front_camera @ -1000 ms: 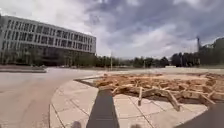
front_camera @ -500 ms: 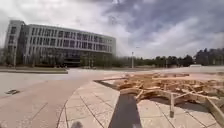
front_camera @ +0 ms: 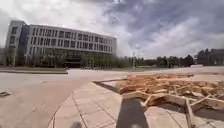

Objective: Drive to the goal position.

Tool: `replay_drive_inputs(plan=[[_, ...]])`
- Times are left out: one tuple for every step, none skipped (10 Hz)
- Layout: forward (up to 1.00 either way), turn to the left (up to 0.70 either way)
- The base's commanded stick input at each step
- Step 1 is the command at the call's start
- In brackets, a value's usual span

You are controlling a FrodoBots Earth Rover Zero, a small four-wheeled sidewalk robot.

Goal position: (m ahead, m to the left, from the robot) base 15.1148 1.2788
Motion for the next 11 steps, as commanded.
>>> replay_drive_inputs(plan=[[0.7,0.33],[0.7,0.26],[0.7,0.11],[0.7,0.0],[0.7,0.0],[0.7,0.0],[0.7,0.0],[0.7,0.0],[0.7,0.0],[0.7,0.0],[0.7,0.0]])
